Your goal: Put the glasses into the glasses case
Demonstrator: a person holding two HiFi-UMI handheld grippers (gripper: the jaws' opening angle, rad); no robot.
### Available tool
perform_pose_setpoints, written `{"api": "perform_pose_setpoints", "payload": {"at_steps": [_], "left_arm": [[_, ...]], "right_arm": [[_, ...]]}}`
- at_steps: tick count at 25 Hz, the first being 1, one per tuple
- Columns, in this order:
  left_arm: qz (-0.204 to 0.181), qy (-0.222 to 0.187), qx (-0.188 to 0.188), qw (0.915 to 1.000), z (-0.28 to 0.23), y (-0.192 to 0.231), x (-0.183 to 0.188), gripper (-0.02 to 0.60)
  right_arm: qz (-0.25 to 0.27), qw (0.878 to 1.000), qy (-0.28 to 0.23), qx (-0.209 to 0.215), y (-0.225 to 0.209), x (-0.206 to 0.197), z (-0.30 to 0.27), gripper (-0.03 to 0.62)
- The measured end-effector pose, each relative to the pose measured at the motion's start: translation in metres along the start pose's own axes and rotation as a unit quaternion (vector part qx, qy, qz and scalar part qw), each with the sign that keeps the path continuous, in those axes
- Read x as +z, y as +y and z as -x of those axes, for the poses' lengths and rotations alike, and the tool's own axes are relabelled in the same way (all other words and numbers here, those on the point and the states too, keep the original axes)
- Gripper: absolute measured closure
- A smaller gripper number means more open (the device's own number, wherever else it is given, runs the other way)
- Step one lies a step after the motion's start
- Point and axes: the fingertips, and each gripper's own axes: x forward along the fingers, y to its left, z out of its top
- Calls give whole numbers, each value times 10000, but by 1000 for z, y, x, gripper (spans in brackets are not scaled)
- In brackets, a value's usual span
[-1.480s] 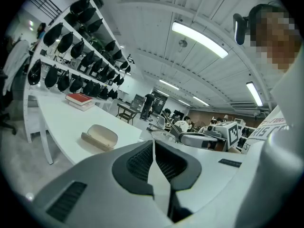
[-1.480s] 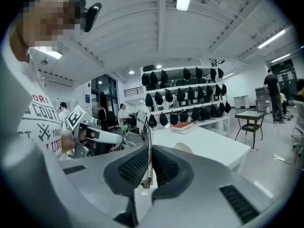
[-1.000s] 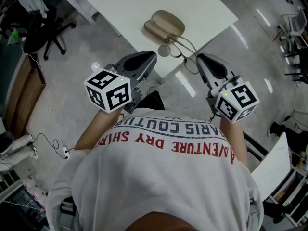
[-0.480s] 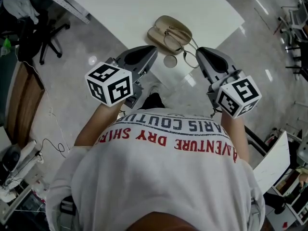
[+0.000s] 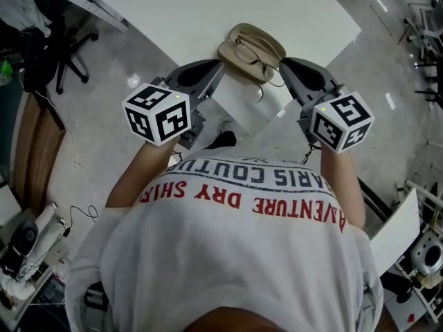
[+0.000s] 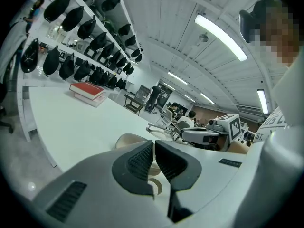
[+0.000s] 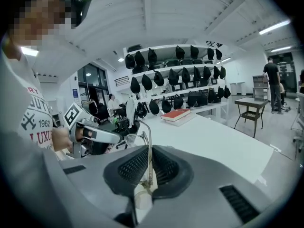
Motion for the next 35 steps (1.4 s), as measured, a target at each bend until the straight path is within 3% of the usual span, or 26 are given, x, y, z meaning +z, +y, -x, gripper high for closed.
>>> {"api": "perform_pose_setpoints", "payload": {"at_steps": [13,35], "left_arm": [[47,281,15,9996,-27,22,-20,545],[85,598,8,9982,-45,51,-31,545]], "right_arm": [[-294,9985,467,-17,-32,-59,-35,557],[-144,9935,1121,97,-45,-108,-87,556]]}}
